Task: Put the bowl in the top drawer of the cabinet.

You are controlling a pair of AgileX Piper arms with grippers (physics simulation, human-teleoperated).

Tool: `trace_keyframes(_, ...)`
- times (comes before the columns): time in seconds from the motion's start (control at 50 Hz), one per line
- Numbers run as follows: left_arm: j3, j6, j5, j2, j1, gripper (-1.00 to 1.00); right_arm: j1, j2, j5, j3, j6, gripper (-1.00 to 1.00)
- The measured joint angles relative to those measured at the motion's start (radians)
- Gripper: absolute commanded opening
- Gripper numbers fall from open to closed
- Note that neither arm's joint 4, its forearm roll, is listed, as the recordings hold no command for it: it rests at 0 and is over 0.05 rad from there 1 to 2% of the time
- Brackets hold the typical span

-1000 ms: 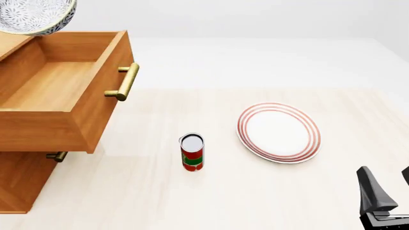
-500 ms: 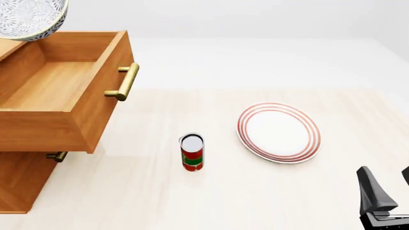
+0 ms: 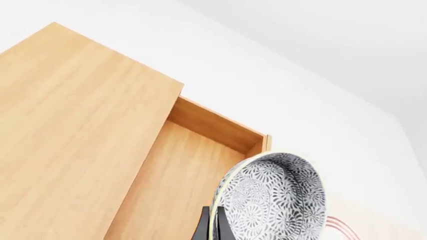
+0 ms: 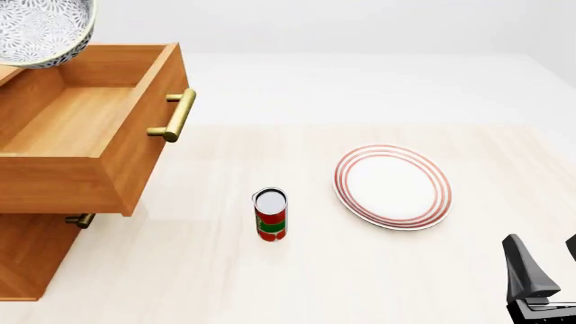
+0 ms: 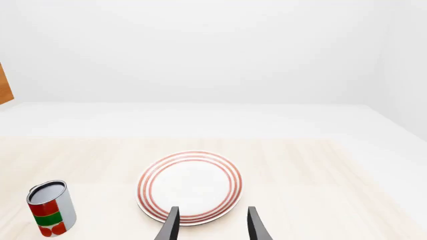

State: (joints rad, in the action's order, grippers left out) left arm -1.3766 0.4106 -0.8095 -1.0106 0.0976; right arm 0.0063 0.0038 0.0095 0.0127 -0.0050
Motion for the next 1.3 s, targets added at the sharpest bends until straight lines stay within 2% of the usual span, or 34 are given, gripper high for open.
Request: trace_keyframes(1.3,0.111,-0.057,0.047,-0.026,0.036,-1.0,0.0,0.0,0.0,0.0,0.0,1.0)
